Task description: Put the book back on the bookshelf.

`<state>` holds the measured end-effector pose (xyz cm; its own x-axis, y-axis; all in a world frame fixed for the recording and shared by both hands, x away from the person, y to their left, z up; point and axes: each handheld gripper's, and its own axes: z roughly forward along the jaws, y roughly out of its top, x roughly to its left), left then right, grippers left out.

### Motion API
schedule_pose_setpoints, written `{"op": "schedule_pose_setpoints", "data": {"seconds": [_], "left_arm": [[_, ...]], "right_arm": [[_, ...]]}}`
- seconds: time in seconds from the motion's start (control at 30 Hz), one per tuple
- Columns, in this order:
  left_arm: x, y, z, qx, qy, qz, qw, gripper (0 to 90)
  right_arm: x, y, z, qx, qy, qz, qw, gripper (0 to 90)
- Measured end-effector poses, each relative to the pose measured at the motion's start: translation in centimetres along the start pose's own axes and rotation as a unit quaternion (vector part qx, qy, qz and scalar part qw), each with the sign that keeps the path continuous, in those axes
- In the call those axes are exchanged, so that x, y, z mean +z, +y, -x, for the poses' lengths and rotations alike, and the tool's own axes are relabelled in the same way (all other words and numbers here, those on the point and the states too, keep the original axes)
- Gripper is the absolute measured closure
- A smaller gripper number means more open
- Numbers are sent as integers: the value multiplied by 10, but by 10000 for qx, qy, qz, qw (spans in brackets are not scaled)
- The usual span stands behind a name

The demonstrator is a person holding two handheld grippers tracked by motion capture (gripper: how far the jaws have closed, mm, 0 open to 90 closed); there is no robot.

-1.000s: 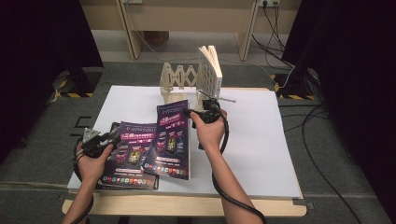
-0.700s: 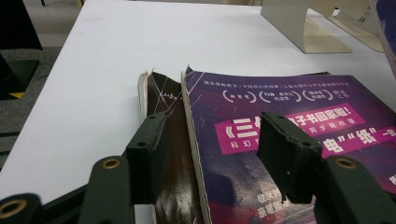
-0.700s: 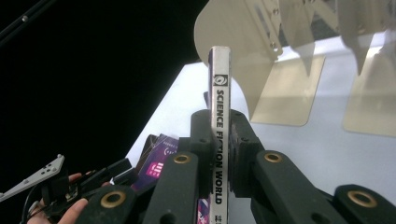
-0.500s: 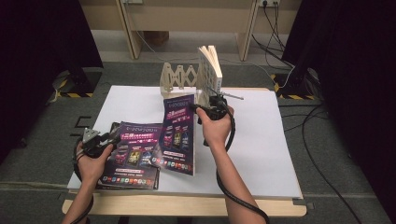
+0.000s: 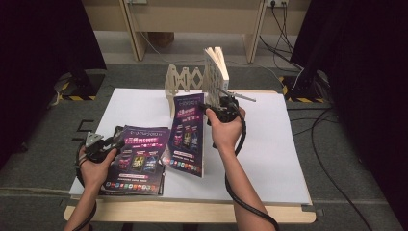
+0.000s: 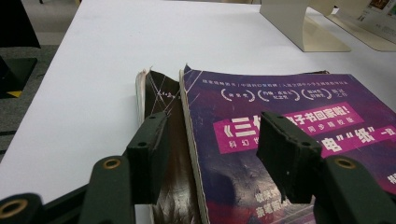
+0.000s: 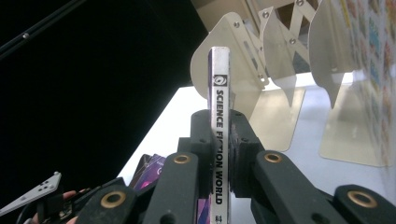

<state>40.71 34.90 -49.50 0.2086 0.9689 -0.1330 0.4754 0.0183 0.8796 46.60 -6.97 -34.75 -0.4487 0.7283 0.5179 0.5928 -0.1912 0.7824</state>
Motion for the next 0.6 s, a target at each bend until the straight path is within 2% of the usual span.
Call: {"op": "schedule_pose_setpoints", "data": {"seconds": [0.1,0.37,0.6], "left_arm": [[0,0,1,21,5,-3,10000,436],[0,0,1,29,4,-18,10000,439],[0,0,1,37,1,-10,10000,439]], "right_arm": [[-1,-1,-3,-158,-92,85,9998,834],[-6,2,-2,-93,-61,223,9997,834],[-8,5,-3,-75,-122,347,9993,834]]}}
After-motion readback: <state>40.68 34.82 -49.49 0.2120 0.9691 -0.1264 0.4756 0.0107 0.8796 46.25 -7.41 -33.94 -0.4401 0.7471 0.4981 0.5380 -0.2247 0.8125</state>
